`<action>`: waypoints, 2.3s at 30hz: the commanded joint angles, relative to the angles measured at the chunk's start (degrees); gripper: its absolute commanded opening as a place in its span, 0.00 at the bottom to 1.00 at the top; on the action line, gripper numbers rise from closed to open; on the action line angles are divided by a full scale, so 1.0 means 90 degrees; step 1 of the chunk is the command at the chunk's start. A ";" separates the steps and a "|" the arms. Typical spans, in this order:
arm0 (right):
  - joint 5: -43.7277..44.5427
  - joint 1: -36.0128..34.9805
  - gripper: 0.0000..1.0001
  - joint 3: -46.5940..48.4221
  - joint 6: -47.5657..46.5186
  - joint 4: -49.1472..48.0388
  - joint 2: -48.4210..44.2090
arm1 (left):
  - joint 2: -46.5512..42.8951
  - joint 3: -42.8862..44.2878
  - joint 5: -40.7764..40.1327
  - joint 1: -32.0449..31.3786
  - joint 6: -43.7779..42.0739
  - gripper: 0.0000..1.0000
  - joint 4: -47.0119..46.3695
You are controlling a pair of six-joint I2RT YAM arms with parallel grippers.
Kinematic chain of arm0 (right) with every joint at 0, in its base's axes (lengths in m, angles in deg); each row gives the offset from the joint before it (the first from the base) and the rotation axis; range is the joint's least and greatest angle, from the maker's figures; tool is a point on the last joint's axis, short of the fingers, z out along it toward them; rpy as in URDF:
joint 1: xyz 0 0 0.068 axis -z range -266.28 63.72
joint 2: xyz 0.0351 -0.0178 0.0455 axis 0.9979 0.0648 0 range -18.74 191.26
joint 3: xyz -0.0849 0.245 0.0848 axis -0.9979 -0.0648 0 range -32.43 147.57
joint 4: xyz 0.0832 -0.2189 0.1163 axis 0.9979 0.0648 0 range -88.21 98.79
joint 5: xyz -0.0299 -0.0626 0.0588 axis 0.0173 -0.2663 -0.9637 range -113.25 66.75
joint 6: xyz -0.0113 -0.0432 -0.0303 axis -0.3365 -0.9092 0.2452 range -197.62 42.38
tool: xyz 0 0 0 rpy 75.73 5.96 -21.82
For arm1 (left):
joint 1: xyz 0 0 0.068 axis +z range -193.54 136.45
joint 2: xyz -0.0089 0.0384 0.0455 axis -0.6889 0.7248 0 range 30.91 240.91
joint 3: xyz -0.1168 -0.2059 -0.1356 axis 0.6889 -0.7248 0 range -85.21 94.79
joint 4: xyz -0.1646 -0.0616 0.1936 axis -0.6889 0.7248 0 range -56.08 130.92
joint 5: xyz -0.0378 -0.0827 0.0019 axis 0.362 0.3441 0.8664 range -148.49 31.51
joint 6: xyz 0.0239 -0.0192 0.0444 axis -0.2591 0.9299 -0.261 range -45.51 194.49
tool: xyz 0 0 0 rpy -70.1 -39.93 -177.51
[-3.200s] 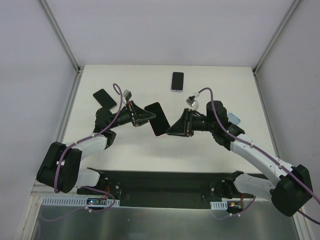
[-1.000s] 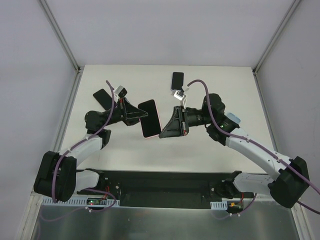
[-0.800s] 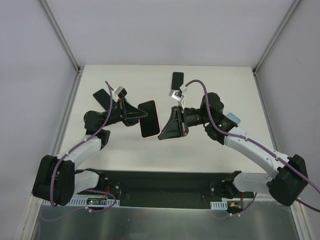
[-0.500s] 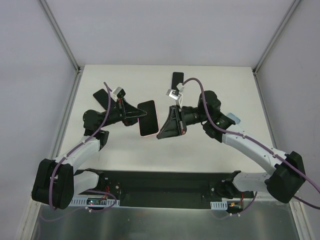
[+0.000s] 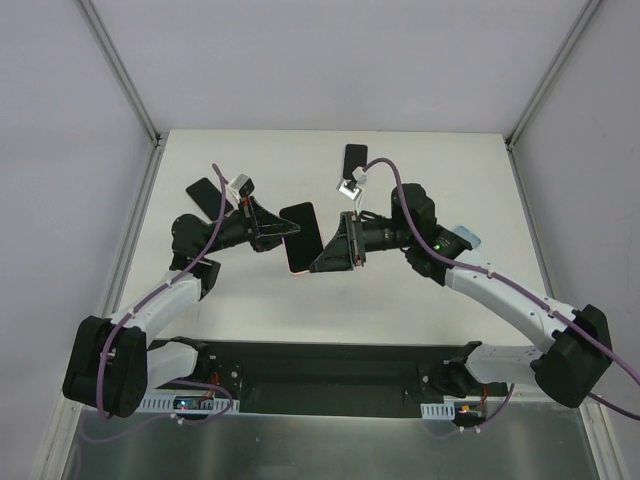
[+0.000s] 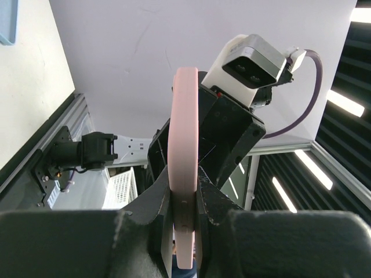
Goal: Take the phone out of the phone case
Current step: Remove the phone case from the phone.
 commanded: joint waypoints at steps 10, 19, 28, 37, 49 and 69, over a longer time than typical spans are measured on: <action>-0.0352 0.0071 0.29 0.0145 -0.0221 -0.0078 -0.0282 | 0.0100 0.0401 0.0291 0.0053 -0.0116 0.00 -0.0548; -0.0635 0.0353 0.52 -0.0089 -0.0280 -0.0078 -0.0535 | 0.0179 0.0587 0.0633 0.0083 -0.0203 0.00 -0.0548; -0.0703 0.0540 0.50 -0.0246 -0.0065 -0.0088 -0.0683 | 0.0228 0.0665 0.0643 0.0083 -0.0321 0.00 -0.0518; -0.0870 0.0325 0.50 -0.0110 -0.0104 -0.0088 -0.0175 | 0.0237 0.0743 0.0633 0.0083 -0.0301 0.00 -0.0509; -0.0831 0.0266 0.31 0.0057 -0.0143 -0.0097 -0.0067 | 0.0257 0.0753 0.0652 0.0093 -0.0330 0.00 -0.0528; -0.0899 0.0266 0.29 0.0232 -0.0006 -0.0146 0.0089 | 0.0169 0.0831 0.0818 0.0093 -0.0409 0.00 -0.0548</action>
